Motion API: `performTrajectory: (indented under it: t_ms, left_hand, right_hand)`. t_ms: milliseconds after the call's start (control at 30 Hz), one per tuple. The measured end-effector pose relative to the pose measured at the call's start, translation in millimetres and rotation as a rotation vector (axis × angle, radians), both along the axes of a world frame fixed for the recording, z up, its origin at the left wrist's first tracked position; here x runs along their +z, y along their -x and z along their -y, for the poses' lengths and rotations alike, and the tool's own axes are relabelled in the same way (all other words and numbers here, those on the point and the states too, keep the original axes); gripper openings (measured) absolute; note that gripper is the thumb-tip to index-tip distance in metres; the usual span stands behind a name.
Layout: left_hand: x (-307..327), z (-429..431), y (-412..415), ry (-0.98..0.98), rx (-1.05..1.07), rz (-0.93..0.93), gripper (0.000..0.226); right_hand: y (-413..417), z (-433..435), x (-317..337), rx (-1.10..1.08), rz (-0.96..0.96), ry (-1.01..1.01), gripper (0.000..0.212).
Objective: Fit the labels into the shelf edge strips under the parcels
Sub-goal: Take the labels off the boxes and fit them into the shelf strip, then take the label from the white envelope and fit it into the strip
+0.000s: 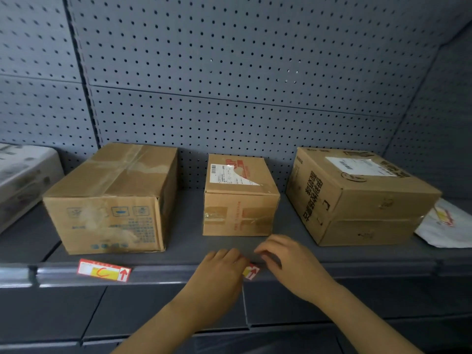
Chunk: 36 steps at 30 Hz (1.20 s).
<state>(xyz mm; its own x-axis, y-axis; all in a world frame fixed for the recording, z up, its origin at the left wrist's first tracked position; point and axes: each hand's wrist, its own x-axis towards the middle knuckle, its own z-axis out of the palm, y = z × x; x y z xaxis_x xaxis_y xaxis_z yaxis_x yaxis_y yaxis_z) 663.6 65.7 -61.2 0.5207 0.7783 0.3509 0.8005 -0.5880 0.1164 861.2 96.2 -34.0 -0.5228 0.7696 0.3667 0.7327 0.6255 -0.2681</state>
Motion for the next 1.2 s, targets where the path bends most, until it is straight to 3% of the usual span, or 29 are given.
performTrajectory:
  t_ms: [200, 433, 533, 767, 1200]
  left_hand:
    - [13, -24, -84, -0.099, -0.221, -0.046, 0.017]
    - [27, -53, -229, -0.006, -0.422, 0.061, 0.038]
    - [36, -63, -288, 0.002, -0.493, 0.09, 0.027]
    - [47, -84, -415, 0.036, -0.557, 0.088, 0.013]
    - [44, -138, -532, 0.115, -0.484, 0.071, 0.021]
  right_hand:
    - [-79, 23, 5, -0.143, 0.046, 0.042, 0.014]
    - [-217, 49, 16, -0.455, -0.042, 0.101, 0.015]
    - [-274, 53, 16, -0.57, -0.116, 0.097, 0.016]
    - [-400, 53, 5, -0.707, -0.194, 0.129, 0.02]
    - [-544, -4, -24, -0.853, -0.397, 0.103, 0.023]
